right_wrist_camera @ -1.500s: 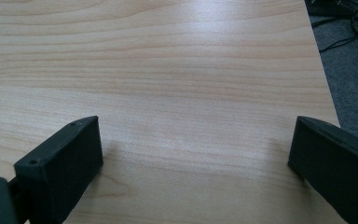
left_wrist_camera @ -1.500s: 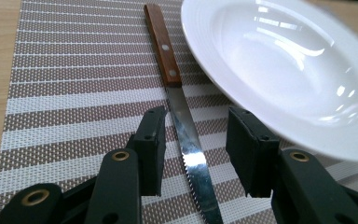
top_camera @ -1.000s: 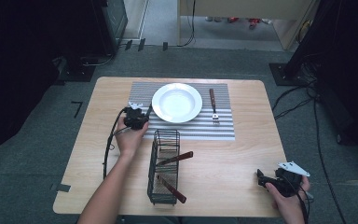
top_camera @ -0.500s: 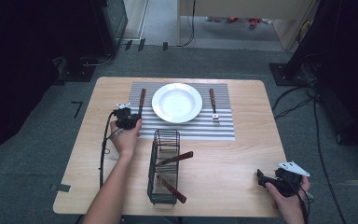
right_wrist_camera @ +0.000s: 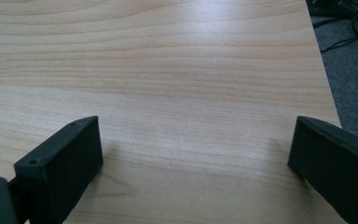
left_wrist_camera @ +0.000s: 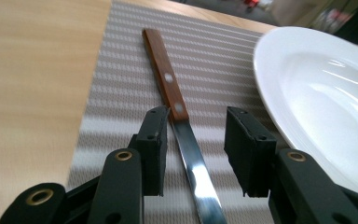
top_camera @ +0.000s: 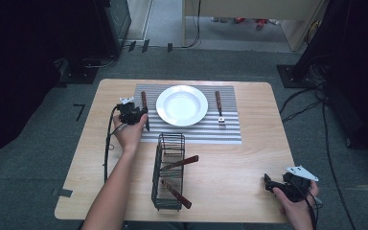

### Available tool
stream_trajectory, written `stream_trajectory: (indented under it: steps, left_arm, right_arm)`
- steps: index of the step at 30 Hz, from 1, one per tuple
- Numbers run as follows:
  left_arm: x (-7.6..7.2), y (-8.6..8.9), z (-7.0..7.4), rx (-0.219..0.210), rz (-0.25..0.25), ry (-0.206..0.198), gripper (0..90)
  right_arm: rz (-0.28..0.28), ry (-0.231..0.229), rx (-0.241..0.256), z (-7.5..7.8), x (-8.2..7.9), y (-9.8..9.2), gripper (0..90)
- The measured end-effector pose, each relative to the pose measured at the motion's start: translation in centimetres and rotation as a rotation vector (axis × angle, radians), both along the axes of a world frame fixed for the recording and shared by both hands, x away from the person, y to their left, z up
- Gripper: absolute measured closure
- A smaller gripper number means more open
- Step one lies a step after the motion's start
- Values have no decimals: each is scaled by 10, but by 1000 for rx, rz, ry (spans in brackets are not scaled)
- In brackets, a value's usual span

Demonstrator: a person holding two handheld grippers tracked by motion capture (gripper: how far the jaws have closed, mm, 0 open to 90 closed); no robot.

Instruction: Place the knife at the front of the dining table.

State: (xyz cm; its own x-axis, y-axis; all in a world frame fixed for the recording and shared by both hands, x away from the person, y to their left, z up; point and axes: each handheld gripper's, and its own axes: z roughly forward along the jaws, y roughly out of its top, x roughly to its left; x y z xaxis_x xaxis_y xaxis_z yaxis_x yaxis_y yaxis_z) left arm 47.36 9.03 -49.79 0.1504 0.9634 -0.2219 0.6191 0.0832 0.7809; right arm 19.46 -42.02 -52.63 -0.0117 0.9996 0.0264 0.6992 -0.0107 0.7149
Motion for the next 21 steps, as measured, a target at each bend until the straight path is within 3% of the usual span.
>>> stream_trajectory:
  steps: [4,9,15,21]
  left_arm:
    - [18,-4,-5,43,-2,23,630]
    - [28,0,-15,12,-18,53,727]
    - [29,5,-19,-15,-37,45,778]
    - [30,4,-17,-50,3,75,783]
  right_arm:
    - [0,-1,-1,0,0,0,22]
    - [1,-1,-1,0,0,0,22]
    - [1,-1,-1,0,0,0,22]
    - [1,-1,-1,0,0,0,22]
